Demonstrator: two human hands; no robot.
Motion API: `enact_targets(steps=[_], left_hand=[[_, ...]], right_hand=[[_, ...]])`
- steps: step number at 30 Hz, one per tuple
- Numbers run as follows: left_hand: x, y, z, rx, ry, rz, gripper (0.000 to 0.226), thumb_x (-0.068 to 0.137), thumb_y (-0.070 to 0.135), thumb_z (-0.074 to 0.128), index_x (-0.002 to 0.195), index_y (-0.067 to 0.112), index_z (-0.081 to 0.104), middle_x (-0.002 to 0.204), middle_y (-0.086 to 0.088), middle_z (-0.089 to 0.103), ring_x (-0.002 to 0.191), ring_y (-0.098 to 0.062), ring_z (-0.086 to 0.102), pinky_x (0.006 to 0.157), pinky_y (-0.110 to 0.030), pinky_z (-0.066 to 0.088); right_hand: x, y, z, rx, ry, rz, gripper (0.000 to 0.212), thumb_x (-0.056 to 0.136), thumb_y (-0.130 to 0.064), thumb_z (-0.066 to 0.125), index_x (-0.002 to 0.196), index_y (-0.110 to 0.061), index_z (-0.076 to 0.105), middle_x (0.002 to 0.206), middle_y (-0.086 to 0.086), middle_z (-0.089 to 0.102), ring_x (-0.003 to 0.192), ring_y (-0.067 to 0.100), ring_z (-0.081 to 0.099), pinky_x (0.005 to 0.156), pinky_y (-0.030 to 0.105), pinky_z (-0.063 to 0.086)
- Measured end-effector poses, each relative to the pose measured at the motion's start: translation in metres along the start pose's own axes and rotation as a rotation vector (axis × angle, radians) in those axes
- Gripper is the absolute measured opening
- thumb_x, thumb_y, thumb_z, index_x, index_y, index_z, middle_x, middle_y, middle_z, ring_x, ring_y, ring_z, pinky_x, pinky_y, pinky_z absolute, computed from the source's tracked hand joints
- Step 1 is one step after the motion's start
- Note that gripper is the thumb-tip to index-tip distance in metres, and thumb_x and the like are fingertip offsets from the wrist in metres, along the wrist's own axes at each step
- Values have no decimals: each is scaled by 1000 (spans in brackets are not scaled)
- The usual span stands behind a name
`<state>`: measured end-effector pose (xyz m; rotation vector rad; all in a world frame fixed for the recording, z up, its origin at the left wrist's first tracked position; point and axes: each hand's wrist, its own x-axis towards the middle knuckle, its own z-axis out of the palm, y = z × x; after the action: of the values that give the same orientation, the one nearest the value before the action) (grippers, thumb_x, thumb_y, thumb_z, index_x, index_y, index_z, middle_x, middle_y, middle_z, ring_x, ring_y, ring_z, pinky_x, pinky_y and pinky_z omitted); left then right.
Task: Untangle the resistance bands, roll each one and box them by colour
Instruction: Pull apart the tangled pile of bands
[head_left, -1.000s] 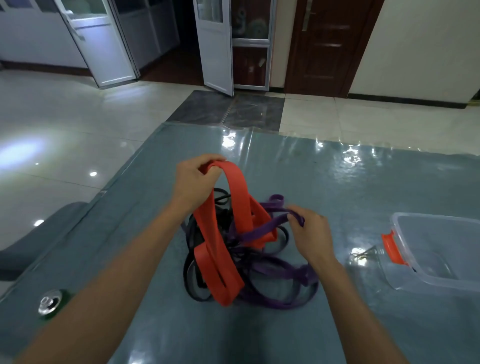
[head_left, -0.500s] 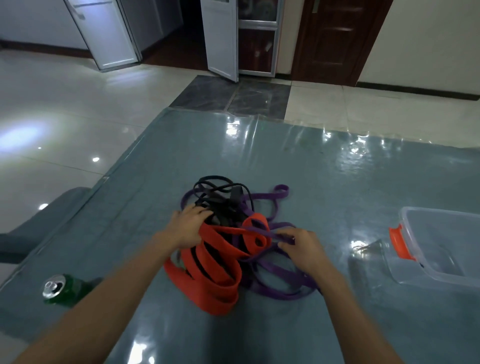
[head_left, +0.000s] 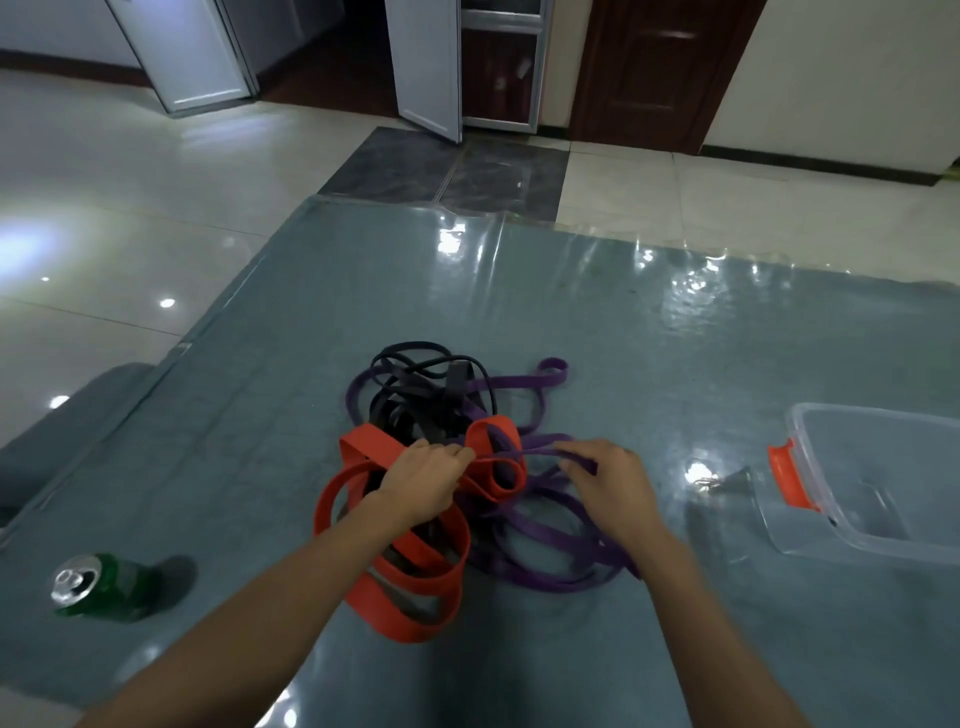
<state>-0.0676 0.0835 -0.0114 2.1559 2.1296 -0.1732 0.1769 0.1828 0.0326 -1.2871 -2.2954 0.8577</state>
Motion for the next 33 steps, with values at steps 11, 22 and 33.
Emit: enact_targets(steps=[11,22,33], left_hand=[[-23,29,-26,-125,79,185,22,91,20,66,109,14,54,96,-6,71,92,-37,67,81,-45,52],[-43,-9,-46,-730,342,166,43,62,-16,52,84,20,62,92,12,61,89,-16,55,82,-38,44],[-41,-65,-35,-599,473,-138,51,62,-22,47,88,17,66,100,9,58,101,-21,54,92,-31,43]], right_hand=[[30,-44,2,-171,-6,-141,29,98,-29,61,126,-28,70,95,4,67,89,23,63,75,35,51],[36,-22,-6,-170,-233,-13,26,97,-25,62,119,-28,74,97,2,76,88,21,70,80,33,56],[19,10,-17,73,41,123,18,93,-18,68,108,-19,78,101,-2,77,94,13,70,89,28,54]])
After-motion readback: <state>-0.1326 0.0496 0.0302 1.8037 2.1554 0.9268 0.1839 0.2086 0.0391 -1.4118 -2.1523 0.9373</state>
